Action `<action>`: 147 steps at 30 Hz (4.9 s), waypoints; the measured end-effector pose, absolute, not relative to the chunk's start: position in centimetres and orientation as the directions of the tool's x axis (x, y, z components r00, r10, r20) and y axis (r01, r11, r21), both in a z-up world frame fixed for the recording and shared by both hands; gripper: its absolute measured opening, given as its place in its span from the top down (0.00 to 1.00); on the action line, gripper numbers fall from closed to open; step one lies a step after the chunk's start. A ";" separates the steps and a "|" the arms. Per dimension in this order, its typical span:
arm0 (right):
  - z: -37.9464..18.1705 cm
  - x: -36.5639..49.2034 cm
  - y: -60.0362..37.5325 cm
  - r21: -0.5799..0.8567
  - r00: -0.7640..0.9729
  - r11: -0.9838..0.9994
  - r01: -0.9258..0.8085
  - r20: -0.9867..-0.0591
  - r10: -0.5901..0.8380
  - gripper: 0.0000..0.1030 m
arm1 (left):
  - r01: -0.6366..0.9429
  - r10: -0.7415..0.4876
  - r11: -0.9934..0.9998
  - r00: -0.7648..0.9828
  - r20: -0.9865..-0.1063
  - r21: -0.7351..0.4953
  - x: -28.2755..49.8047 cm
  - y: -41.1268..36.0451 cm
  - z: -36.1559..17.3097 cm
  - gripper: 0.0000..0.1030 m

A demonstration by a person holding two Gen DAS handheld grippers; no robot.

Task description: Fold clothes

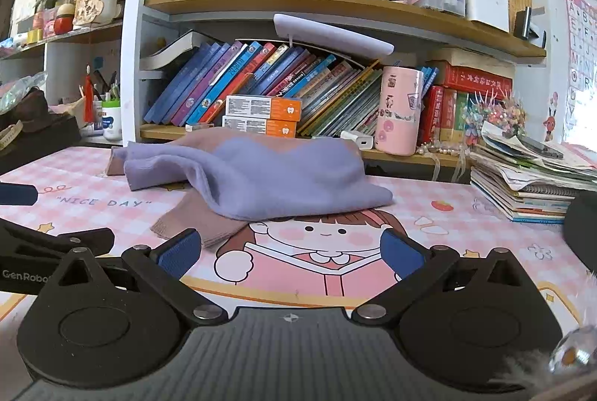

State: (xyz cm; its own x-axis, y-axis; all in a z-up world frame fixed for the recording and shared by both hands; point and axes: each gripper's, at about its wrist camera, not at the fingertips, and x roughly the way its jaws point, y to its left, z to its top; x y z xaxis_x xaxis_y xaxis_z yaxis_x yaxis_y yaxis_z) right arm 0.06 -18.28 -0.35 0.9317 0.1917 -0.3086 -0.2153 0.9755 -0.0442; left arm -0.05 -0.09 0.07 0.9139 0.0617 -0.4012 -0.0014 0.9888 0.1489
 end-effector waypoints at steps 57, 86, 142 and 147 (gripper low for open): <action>-0.3 -0.1 -18.2 -0.053 0.935 0.975 -0.214 -0.301 0.189 0.00 | -0.002 0.044 0.995 0.907 -0.419 0.100 0.2 0.5 0.1 0.00; -0.3 -0.1 -18.1 -0.064 0.933 0.973 -0.221 -0.304 0.192 0.00 | -0.023 0.053 0.997 0.909 -0.413 0.076 0.1 1.0 0.2 0.00; 2.2 8.5 -20.7 0.082 0.868 0.962 -0.260 -0.416 0.270 0.00 | 0.088 -0.076 0.996 0.857 -0.510 -0.001 6.4 1.8 1.6 0.00; 1.0 13.3 -23.8 0.203 0.834 0.959 -0.199 -0.478 0.274 0.00 | 0.147 -0.089 0.987 0.845 -0.527 0.068 7.8 0.6 0.5 0.00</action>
State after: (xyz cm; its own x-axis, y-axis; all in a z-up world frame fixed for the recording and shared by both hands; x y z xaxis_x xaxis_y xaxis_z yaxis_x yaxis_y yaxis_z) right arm 13.31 -23.84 1.00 0.8341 0.2745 -0.4785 -0.1992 0.9588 0.2028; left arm 7.82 0.60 0.48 0.8450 -0.0891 -0.5273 0.1466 0.9868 0.0681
